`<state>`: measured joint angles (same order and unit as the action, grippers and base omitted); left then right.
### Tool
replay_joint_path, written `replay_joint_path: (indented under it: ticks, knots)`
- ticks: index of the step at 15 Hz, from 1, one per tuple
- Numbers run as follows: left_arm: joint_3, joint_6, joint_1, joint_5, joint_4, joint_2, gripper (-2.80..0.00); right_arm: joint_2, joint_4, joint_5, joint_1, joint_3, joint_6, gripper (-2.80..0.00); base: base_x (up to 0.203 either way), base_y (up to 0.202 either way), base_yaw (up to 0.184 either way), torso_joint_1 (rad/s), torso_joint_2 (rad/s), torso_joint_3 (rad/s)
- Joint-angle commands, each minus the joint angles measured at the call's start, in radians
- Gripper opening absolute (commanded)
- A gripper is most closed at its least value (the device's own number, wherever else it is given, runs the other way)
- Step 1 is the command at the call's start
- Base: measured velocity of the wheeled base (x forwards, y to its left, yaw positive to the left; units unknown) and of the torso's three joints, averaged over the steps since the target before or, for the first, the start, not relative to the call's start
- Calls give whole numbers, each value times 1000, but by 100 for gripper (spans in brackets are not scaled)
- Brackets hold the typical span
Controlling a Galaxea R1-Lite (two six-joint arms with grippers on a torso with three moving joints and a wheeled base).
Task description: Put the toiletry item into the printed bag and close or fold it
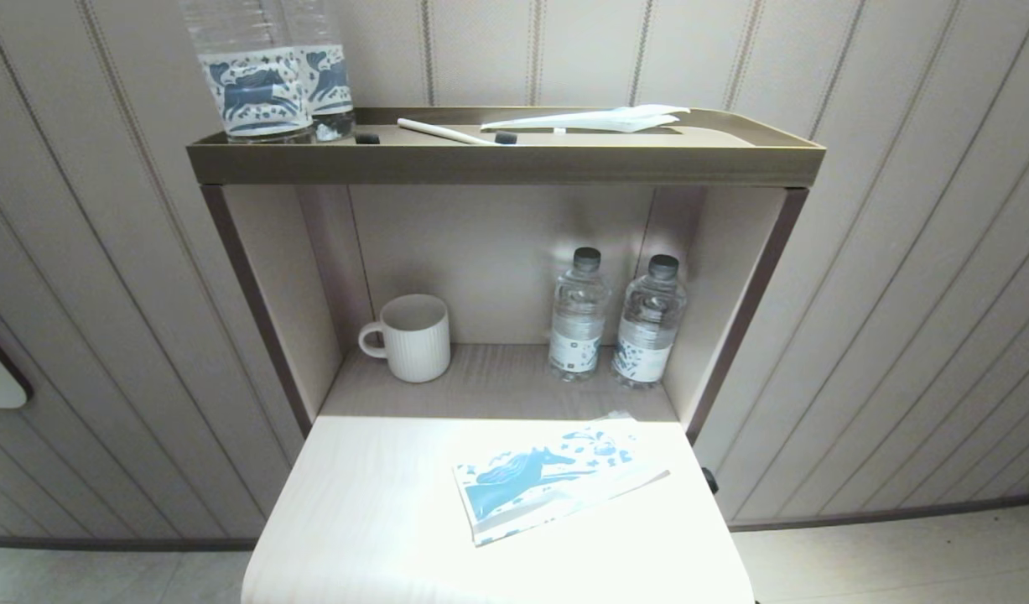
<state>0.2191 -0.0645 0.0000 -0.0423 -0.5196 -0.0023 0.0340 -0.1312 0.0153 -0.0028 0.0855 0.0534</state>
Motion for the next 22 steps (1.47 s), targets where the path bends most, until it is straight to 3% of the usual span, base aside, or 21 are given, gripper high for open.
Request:
replay_joint_path:
  ticks: [1, 4, 5, 8, 9, 12, 14, 22]
  knots:
    - [0, 0, 0, 0, -5, 2, -280, -34, 40, -8, 1, -40, -12, -280, 0, 0, 0, 0, 0, 0]
    - [-15, 1, 0, 1, 12, 2, -280, -34, 59, -9, 0, -53, -21, -280, 0, 0, 0, 0, 0, 0]
    - [-44, 3, 0, 1, 93, 2, -280, -34, 59, -9, 1, -52, -20, -280, 0, 0, 0, 0, 0, 0]
    - [-187, 3, 0, 32, 510, 2, -280, -34, 61, -8, 1, -52, -18, -280, 0, 0, 0, 0, 0, 0]
    - [-204, 1, 0, 43, 536, 2, -280, -34, 60, -8, 1, -52, -18, -280, 0, 0, 0, 0, 0, 0]
    - [-219, 17, 0, 52, 505, 2, -280, -29, 73, -12, 0, -58, -36, -280, 0, 0, 0, 0, 0, 0]
    - [-219, 68, 0, 40, 510, 2, -280, -29, 81, -12, 0, -60, -40, -280, 0, 0, 0, 0, 0, 0]
    - [-219, 91, 0, 38, 513, 2, -280, -29, 82, -12, 0, -61, -44, -280, 0, 0, 0, 0, 0, 0]
